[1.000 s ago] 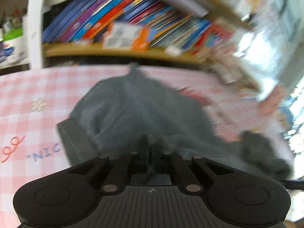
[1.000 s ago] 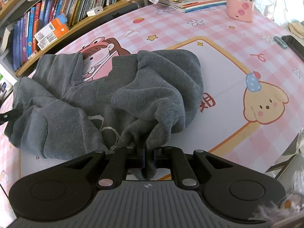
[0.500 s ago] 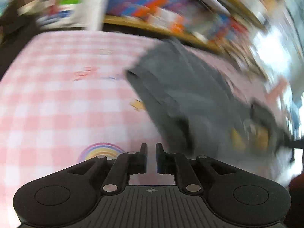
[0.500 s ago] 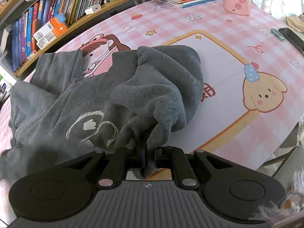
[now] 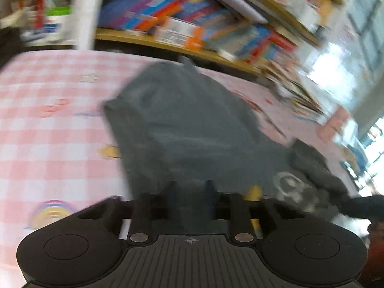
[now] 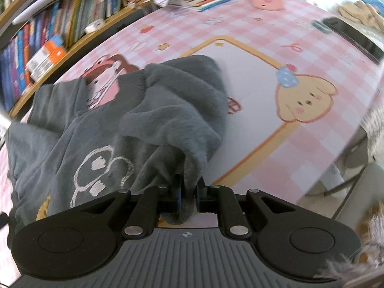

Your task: Fold clothes

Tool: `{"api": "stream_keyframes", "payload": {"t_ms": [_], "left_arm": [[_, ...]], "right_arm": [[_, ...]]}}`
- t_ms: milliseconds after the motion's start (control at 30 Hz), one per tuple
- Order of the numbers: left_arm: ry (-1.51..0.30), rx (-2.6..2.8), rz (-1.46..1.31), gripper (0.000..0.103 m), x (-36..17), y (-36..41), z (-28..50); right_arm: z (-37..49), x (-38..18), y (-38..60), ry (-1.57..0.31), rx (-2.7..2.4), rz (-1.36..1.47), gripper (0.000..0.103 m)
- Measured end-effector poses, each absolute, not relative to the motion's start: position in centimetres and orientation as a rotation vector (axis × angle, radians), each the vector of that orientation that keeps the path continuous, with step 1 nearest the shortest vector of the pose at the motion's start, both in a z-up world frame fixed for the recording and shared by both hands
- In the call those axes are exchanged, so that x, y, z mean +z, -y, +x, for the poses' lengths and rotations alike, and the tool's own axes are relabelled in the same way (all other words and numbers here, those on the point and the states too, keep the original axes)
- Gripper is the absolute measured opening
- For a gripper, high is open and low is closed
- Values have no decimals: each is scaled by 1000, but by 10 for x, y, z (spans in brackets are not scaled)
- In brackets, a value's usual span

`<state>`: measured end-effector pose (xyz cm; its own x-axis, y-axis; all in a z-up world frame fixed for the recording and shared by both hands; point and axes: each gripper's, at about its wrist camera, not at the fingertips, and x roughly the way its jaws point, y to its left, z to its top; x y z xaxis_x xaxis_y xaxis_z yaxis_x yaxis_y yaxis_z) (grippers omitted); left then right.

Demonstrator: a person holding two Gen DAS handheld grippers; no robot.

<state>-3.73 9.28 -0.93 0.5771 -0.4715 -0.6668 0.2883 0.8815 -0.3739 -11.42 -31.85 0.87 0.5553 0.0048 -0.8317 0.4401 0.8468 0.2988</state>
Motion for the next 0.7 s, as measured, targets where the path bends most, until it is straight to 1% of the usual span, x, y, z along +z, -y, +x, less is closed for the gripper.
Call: {"api": "stream_keyframes", "payload": {"t_ms": [67, 100, 133, 233, 300, 333, 367, 400, 433, 600, 700], "left_arm": [[-885, -495, -192, 6, -17, -79, -36], [-904, -483, -157, 1, -22, -75, -35], [-922, -443, -138, 0, -28, -77, -33], [-933, -316, -237, 2, -36, -115, -32], [-914, -208, -251, 2, -34, -143, -37], [-909, -156, -254, 2, -33, -155, -39], [-904, -106, -265, 2, -33, -169, -42], [-903, -74, -279, 2, -33, -179, -45], [-901, -47, -290, 2, -32, -189, -50], [-890, 19, -332, 2, -33, -215, -70], [-883, 29, -350, 2, -33, -218, -80]], "right_arm": [[-116, 8, 320, -950, -277, 534, 12], [-116, 8, 319, -950, -279, 531, 12], [-115, 8, 317, -951, -276, 528, 12], [-112, 9, 310, -956, -262, 504, 12], [-108, 9, 304, -960, -239, 491, 13], [-106, 8, 301, -961, -226, 481, 14], [-103, 8, 297, -962, -208, 470, 20], [-100, 8, 292, -963, -186, 457, 24], [-96, 9, 286, -965, -164, 439, 31], [-74, 9, 246, -992, -66, 270, 32], [-68, 13, 227, -969, -65, 136, 32]]}}
